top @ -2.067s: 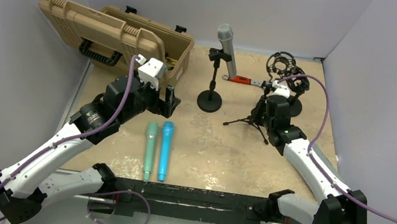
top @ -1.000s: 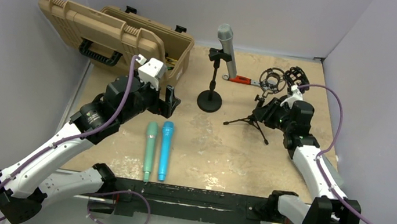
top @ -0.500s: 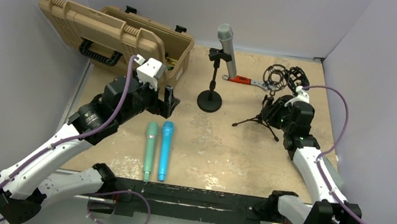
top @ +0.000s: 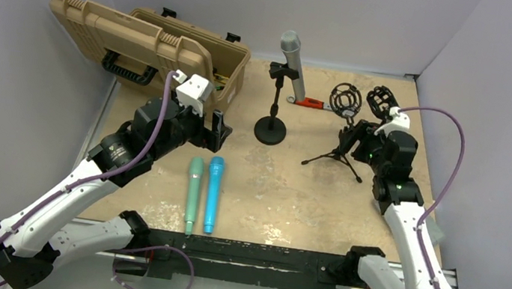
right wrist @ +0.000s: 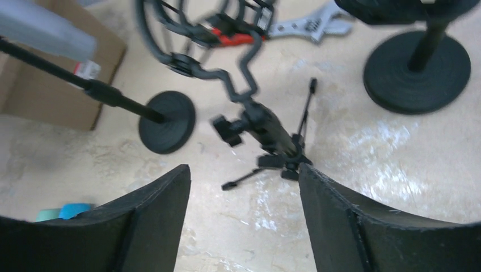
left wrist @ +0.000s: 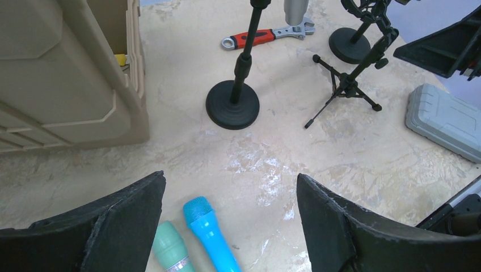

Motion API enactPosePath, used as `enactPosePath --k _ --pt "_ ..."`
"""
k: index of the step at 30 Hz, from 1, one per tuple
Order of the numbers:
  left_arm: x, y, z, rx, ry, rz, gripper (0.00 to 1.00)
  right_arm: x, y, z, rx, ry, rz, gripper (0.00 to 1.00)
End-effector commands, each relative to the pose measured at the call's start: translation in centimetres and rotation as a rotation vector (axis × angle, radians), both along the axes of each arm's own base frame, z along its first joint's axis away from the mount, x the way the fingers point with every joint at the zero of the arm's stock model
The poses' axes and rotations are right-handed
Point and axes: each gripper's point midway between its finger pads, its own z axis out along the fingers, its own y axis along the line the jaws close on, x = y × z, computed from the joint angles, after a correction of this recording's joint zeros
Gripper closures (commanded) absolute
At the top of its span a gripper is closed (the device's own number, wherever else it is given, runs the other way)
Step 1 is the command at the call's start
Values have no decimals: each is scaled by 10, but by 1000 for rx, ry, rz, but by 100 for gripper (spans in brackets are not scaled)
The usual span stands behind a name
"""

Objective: Remove the microphone from the stand

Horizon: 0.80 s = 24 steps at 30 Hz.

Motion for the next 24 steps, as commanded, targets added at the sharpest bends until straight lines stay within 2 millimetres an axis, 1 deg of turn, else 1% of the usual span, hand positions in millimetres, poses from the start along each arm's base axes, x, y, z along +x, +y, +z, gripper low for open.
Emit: enactPosePath --k 1,3,4,7,9,12,13,15,16,17,18,21,22,23,24 --pt "-1 -3 23 -52 -45 -7 17 4 34 72 -3 -192 149 27" --pt "-1 -4 24 -54 -46 -9 17 7 55 89 -11 -243 214 22" --pt "-1 -4 24 -55 -46 -9 17 8 66 94 -10 -254 251 19" --pt "0 -4 23 -50 -44 -8 17 17 100 112 26 -300 381 16" --pt "0 -3 23 -47 -46 -5 17 24 117 133 33 -363 431 13" --pt "1 0 24 -40 -53 6 17 34 138 163 1 -447 474 11" --pt "1 1 25 -40 -57 9 17 38 144 173 -14 -471 478 11" --pt "0 2 26 -41 -63 12 17 48 154 186 -39 -493 471 11" --pt "0 3 27 -42 -65 12 17 54 156 197 -44 -509 450 11" --pt "-1 3 28 -44 -69 12 17 61 159 195 -49 -493 436 11" --pt "-1 3 29 -45 -72 12 17 65 161 207 -46 -506 423 12" --pt "-2 5 32 -50 -80 13 16 75 172 215 -24 -506 399 14" --pt "-3 5 33 -52 -82 13 16 80 175 215 -22 -502 376 17" --pt "-3 6 33 -52 -84 14 16 83 179 215 -18 -496 349 19" --pt "-3 6 34 -53 -86 14 16 87 178 217 -19 -493 294 25"
